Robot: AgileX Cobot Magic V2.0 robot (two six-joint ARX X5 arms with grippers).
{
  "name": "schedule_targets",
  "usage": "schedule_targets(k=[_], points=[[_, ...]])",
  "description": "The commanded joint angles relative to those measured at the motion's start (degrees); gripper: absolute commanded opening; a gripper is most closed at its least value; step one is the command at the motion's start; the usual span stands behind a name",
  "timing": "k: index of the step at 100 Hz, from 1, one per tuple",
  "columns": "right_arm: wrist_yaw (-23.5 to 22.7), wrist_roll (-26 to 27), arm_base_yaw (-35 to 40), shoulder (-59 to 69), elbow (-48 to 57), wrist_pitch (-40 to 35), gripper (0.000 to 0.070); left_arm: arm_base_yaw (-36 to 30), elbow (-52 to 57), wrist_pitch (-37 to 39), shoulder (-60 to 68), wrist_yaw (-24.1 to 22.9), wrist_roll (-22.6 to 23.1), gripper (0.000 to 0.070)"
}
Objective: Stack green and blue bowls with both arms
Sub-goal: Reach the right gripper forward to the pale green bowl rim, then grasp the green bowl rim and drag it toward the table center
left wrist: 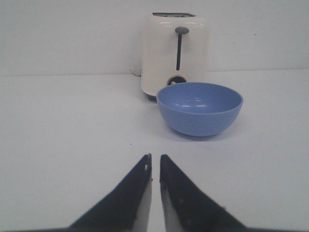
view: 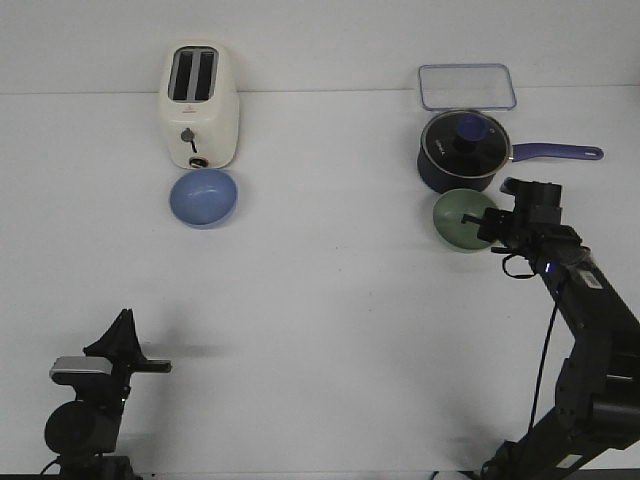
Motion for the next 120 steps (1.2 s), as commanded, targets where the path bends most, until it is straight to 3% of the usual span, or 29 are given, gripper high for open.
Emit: schedule_targets(k=[1, 21, 37, 63, 80, 95, 111, 120], points=[[-0.5, -0.5, -0.2, 0.9, 1.6, 0.2, 0.0, 0.0, -1.2, 0.7, -0.1, 0.3, 0.7, 0.0015], [-5.3, -2.2, -0.5, -3.6, 2.1, -5.2, 0.0, 0.0, -1.2, 0.7, -0.1, 0.3, 0.7, 0.0015], [-12.1, -2.0, 0.5, -12.3, 1.9, -10.7, 0.0, 0.0, -1.2, 0.7, -0.1, 0.3, 0.7, 0.0015], [-12.0, -1.8, 10.3, -29.3, -4.4, -14.4, 0.0, 0.0, -1.2, 0.7, -0.1, 0.3, 0.7, 0.0015], [-10.1, 2.8, 21.2, -37.4, -11.3, -14.3, 0.0, 0.0, -1.1, 0.9, -0.1, 0.3, 0.7, 0.0015], [-6.6, 5.7, 30.7, -38.3, -16.5, -13.8, 0.0, 0.0, -1.1, 0.9, -0.1, 0.3, -0.5, 0.0015], [-4.9, 9.1, 38.6, -36.5, -22.3, -8.2, 0.0, 0.0, -1.1, 0.9, -0.1, 0.3, -0.8, 0.0015], [-3.5, 9.7, 41.4, -34.2, -24.2, -6.1, 0.0, 0.0, -1.1, 0.9, -0.1, 0.3, -5.2, 0.0015]])
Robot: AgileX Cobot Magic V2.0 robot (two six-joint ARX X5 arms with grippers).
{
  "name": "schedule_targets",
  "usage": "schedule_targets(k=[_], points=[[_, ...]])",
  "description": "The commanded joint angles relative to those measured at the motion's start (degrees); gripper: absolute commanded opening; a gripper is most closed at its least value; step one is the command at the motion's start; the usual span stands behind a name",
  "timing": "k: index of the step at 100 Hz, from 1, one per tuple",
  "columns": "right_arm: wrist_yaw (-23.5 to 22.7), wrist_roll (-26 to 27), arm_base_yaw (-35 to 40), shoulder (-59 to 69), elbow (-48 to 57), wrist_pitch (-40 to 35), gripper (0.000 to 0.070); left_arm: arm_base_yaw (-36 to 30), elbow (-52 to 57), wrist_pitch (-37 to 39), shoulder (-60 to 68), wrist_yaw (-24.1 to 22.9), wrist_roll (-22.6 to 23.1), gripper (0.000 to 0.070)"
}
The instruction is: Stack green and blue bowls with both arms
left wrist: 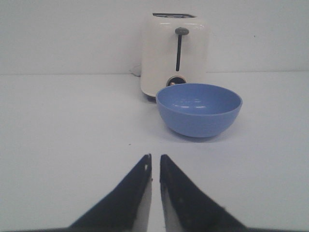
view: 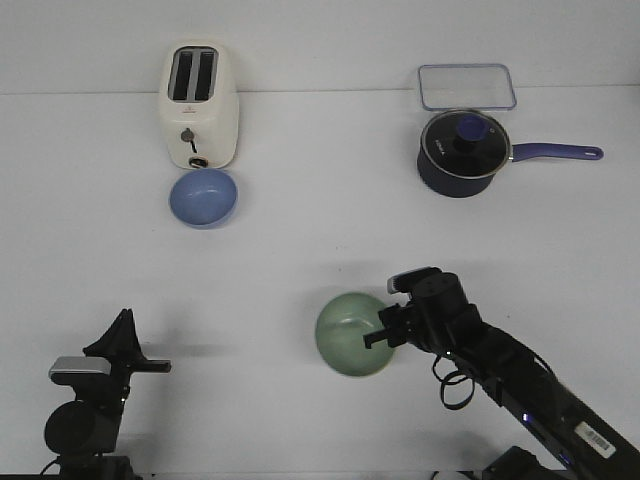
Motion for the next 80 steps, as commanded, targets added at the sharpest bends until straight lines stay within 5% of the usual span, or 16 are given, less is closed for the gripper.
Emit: schedule_targets(k=[1, 23, 46, 60, 80], points=[[0.9, 2.1, 1.6, 1.9, -0.3, 1.9, 0.0, 0.0, -1.1, 0.9, -0.1, 0.3, -4.5, 0.0015], [2.2, 0.2, 3.5, 9.0, -0.7, 4.0, 0.0021, 0.0, -1.1, 0.9, -0.1, 0.3, -18.1, 0.0013], [2.2, -0.6, 3.5, 10.0, -0.6, 4.8, 0.0289, 0.0, -0.3, 1.1, -0.1, 0.3, -30.8, 0.0012], [2.2, -1.1, 2.3, 5.4, -0.2, 4.8, 0.029, 0.0, 1.6, 0.8, 0.1, 0.3, -35.1, 0.0013], [2.2, -3.5, -0.4, -5.5, 0.2, 4.6, 0.029, 0.0, 8.0, 0.3, 5.3, 0.8, -34.9, 0.0013]])
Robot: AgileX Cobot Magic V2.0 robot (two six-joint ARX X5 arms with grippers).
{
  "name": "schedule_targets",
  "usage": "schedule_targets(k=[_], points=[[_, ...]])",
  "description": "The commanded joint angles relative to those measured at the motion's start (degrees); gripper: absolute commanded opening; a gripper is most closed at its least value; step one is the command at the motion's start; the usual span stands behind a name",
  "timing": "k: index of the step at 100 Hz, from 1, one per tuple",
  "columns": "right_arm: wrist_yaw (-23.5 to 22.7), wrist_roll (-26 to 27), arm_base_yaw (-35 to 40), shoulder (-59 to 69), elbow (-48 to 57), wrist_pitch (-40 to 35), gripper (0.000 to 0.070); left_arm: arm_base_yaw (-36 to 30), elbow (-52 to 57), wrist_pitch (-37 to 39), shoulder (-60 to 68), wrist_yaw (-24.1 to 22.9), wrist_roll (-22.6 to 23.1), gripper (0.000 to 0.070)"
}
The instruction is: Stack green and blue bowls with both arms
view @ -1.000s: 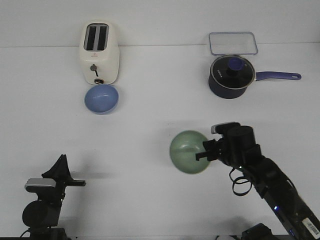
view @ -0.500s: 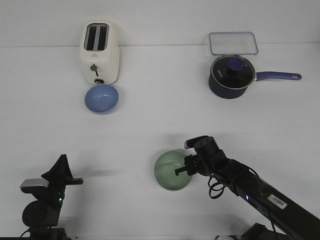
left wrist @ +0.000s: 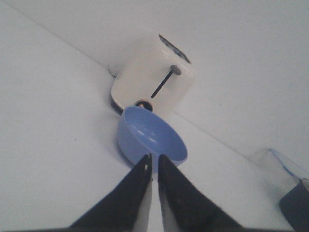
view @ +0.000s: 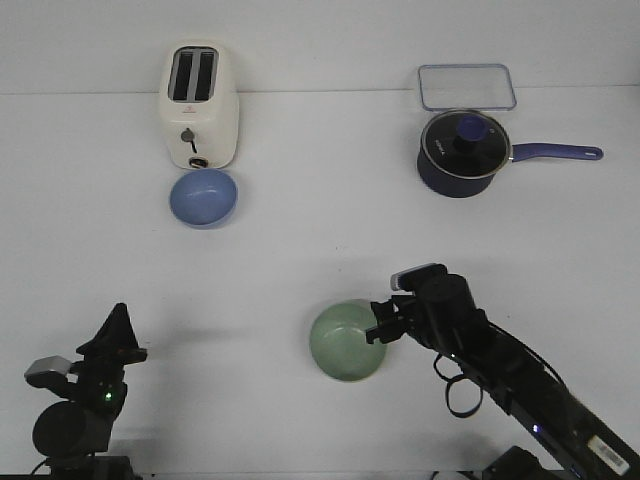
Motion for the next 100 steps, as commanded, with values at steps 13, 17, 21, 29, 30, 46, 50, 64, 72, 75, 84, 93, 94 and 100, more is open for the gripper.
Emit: schedule_targets(k=[13, 17, 21, 29, 30, 46, 50, 64, 72, 75, 84, 93, 94, 100], points=[[0.1, -1.6, -2.7, -8.2, 0.9, -0.1, 0.029, 0.0, 9.2, -0.4, 12.6, 1.0, -0.2, 0.0013], [0.1, -1.7, -3.3, -9.6, 0.9, -0.1, 0.029, 0.0, 11.8, -1.5, 17.0, 1.0, 0.3, 0.0013], [0.1, -1.9, -3.9, -10.7, 0.9, -0.2, 0.029, 0.0, 14.6, -2.5, 21.8, 1.1, 1.8, 0.0013], [0.1, -2.6, -4.9, -11.9, 0.9, -0.7, 0.029, 0.0, 20.5, -4.3, 32.3, 2.7, 5.4, 0.0013], [0.1, -2.8, -5.0, -11.9, 0.9, -0.8, 0.029, 0.0, 21.3, -4.5, 33.7, 3.0, 5.8, 0.0013], [0.9, -4.8, -5.9, -12.1, 0.9, -4.2, 0.029, 0.0, 33.6, -6.5, 54.0, 8.5, 10.0, 0.003], [1.1, -4.9, -5.9, -12.1, 0.9, -4.9, 0.029, 0.0, 36.4, -6.8, 58.6, 9.4, 10.3, 0.0091], [1.1, -4.9, -5.9, -12.1, 0.9, -5.8, 0.029, 0.0, 45.0, -6.7, 72.4, 10.0, 11.8, 0.048], [1.1, -4.9, -5.9, -12.1, 0.9, -6.0, 0.029, 0.3, 49.5, -6.5, 79.5, 9.9, 11.8, 0.0503], [1.1, -4.9, -5.9, -12.1, 0.9, -6.0, 0.029, 0.5, 51.1, -6.6, 82.1, 9.9, 11.9, 0.0503], [1.1, -5.0, -5.9, -12.1, 0.9, -6.0, 0.029, 0.9, 55.8, -6.8, 89.4, 9.9, 12.0, 0.0502], [1.2, -5.6, -5.9, -12.1, 0.9, -6.1, 0.0289, 1.1, 60.2, -7.4, 95.9, 10.0, 11.5, 0.0501], [1.4, -5.6, -5.9, -12.1, 0.9, -6.1, 0.029, 1.1, 60.6, -7.7, 96.5, 10.0, 11.5, 0.0501], [2.4, -5.9, -5.9, -12.1, 0.9, -6.1, 0.029, 1.1, 63.3, -8.4, 100.1, 10.0, 11.5, 0.0497]])
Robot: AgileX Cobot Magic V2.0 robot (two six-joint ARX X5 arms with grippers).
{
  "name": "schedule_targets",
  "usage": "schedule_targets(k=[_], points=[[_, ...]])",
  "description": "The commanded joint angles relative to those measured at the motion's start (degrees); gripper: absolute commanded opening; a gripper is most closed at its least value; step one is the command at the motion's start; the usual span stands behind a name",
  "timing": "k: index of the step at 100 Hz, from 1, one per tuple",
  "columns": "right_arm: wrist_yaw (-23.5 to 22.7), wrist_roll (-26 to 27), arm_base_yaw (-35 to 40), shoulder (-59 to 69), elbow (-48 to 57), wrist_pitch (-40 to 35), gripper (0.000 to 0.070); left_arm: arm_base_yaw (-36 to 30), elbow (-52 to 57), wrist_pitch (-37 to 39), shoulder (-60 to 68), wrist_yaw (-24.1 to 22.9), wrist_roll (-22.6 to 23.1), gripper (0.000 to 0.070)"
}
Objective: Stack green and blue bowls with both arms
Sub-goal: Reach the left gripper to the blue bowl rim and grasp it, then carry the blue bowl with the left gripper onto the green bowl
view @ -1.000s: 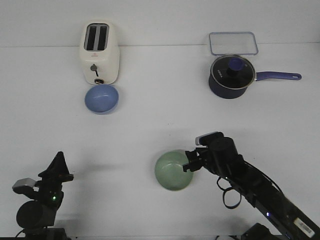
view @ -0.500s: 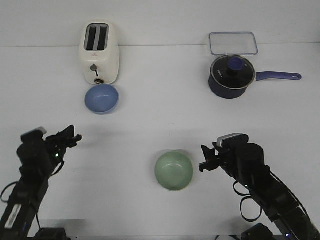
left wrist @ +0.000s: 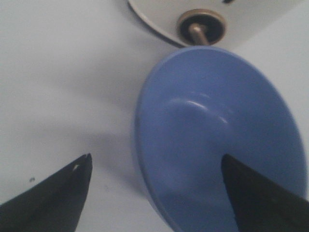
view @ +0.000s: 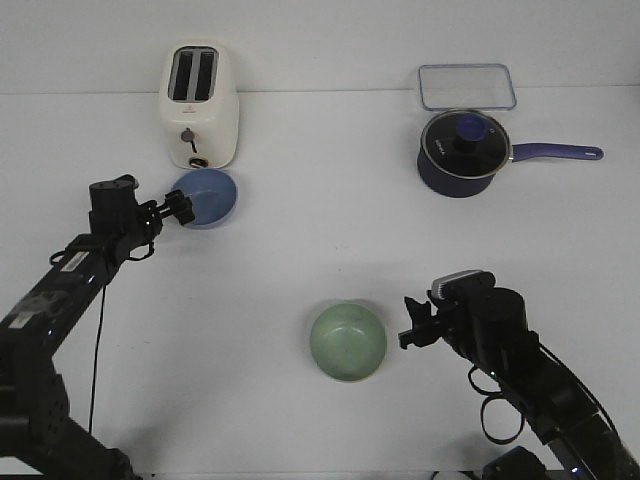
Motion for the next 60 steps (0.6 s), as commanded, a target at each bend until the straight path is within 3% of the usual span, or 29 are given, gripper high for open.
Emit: schedule_targets(k=[1, 5, 10, 24, 32, 42, 60], points=[[1.1, -1.2, 0.2, 0.3, 0.9, 0.5, 0.029, 0.0, 3.2, -0.4, 4.2, 0.1, 0.4, 0.0496], [1.6, -1.4, 0.2, 0.3, 0.9, 0.5, 0.0289, 0.0, 4.6, -1.1, 6.0, 0.3, 0.4, 0.0479], [2.1, -1.4, 0.2, 0.3, 0.9, 0.5, 0.0289, 0.0, 6.3, -1.8, 8.1, 0.3, 0.4, 0.0396], [5.4, -1.4, -0.2, 0.4, 0.8, 1.0, 0.0288, -0.2, 8.0, -2.8, 10.0, 0.3, 0.4, 0.0], [8.3, -1.3, -1.5, 0.5, 0.3, 1.8, 0.0281, -0.2, 8.1, -3.1, 9.0, 0.3, 0.2, 0.0014], [8.6, -1.0, -4.9, 0.5, -1.6, 3.9, 0.0278, -0.2, 8.1, -4.7, 6.2, 0.4, 0.6, 0.0014], [8.1, -0.6, -13.1, 0.5, -8.5, 7.0, 0.0278, -2.3, 8.0, -12.6, -3.2, 1.9, 5.7, 0.0014]])
